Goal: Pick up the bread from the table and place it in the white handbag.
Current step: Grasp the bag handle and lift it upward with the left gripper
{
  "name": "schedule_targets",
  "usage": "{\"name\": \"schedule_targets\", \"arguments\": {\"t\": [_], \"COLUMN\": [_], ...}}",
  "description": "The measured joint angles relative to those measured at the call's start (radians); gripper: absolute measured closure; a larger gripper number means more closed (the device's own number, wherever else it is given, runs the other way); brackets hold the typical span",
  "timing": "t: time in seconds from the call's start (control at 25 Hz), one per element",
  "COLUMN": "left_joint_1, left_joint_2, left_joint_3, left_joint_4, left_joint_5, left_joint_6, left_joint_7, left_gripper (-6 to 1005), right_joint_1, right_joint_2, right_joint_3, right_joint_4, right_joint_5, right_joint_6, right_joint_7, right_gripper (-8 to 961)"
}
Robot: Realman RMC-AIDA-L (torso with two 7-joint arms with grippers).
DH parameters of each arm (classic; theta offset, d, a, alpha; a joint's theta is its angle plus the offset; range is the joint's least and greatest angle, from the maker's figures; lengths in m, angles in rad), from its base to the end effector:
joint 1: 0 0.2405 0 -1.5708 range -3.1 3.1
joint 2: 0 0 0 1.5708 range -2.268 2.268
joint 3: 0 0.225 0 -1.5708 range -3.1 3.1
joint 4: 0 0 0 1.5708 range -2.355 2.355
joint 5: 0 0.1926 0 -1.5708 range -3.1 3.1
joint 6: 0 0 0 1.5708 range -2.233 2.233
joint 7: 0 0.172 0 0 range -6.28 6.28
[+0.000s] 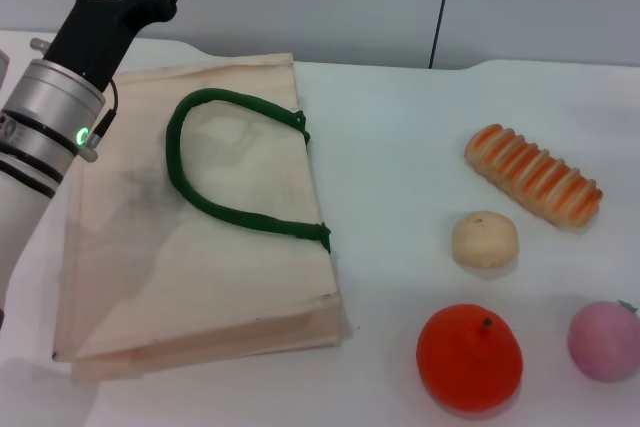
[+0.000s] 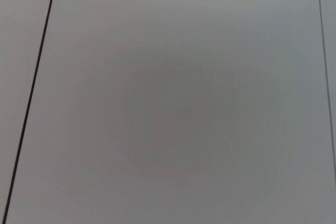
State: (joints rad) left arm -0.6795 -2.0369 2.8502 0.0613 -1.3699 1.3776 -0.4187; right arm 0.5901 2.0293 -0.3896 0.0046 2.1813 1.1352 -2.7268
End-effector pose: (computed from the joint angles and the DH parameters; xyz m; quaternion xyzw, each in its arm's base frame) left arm -0.2040 0.3860 0.0410 -0.6916 -0.1653 -0.4622 0.5298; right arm 0.2933 0.3790 0.0530 -0.6521 0.2835 0.3454 0.6124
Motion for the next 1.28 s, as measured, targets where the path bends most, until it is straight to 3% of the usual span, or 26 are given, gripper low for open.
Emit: {"name": "schedule_targets", "arguments": {"t": [0.52, 0.68, 0.92, 1.16, 1.28], "left_joint_1": [-0.002, -0.016, -0.053, -0.111, -0.135], "left_joint_2": [0.002, 0.009, 0.016, 0.065, 0.083], "left_joint_3": [0.0, 0.005, 0.011, 0.012, 0.013], "left_joint_4": [-0.005, -0.011, -0.097, -0.298, -0.388], "left_joint_5": [0.0, 0.005, 0.07, 0.385, 0.515], "left_joint_6": [-0.003, -0.045, -0.131, -0.112, -0.1], "left_joint_7": [0.001, -0.076, -0.444, -0.935, -1.085], "left_gripper": [320, 320, 321, 319, 320], "right_joint_1": [0.0, 0.001, -0.002, -0.004, -0.006], "right_joint_2": [0.0, 0.0, 0.0, 0.0, 0.0], "right_joint_3": [0.002, 0.001, 0.002, 0.001, 0.001], "right_joint_4": [0.0, 0.0, 0.0, 0.0, 0.0], "right_joint_5": [0.0, 0.0, 0.0, 0.0, 0.0], "right_joint_6": [0.0, -0.002, -0.012, -0.012, -0.012], "right_joint_7": [0.002, 0.002, 0.003, 0.003, 0.002], "right_gripper": [59, 59, 59, 59, 59]}}
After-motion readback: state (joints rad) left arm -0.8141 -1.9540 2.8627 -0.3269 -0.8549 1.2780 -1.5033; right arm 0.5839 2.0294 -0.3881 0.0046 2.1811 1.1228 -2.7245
